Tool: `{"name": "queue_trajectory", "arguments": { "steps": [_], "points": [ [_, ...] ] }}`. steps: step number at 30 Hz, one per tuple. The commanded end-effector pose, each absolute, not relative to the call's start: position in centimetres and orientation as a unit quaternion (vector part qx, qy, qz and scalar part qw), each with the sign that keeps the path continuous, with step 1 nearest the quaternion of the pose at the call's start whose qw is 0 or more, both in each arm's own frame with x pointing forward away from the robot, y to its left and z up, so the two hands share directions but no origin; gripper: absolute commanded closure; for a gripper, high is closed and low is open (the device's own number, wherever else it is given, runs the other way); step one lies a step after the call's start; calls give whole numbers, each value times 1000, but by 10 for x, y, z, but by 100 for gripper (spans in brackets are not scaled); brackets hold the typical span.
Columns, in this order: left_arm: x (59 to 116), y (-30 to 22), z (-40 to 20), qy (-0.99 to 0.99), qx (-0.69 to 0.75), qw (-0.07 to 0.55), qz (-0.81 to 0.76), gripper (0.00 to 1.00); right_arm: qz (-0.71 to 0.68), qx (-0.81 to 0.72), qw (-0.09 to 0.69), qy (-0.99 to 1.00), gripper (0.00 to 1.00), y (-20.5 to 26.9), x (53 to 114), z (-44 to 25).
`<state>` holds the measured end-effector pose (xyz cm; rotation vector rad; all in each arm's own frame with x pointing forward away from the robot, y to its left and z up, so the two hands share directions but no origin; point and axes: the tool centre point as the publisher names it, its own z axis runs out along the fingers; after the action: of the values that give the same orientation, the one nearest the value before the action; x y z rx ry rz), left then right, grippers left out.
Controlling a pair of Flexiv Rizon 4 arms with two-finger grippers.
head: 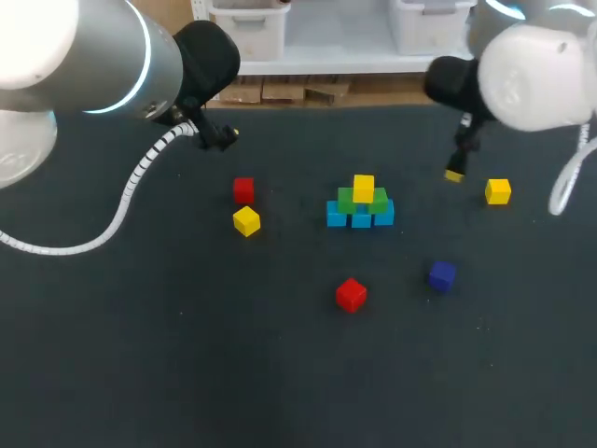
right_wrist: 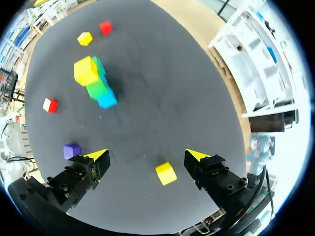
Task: Place the blue cubes, place green cubes on the blue cubes, place the yellow cubes on the green cubes, then place the red cubes on the yellow cubes, and place purple cube on the red cubes.
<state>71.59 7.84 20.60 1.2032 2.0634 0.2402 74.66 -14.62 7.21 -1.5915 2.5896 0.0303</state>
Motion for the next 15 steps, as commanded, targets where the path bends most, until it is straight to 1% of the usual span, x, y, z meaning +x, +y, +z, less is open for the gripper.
{"name": "queue_trajectory", "arguments": {
  "steps": [1,4,9,13,15],
  "points": [
    [716,79,206,801,468,362,92,0,20,-509,45,859,0,-172,733,67],
    [716,79,206,801,468,362,92,0,15,-486,28,873,0,-180,723,57],
    [716,79,206,801,468,362,92,0,12,-472,22,881,0,-190,714,43],
    [716,79,206,801,468,362,92,0,28,-520,43,853,0,-193,709,41],
    [716,79,206,801,468,362,92,0,21,-535,37,844,0,-199,709,38]
  ]
}}
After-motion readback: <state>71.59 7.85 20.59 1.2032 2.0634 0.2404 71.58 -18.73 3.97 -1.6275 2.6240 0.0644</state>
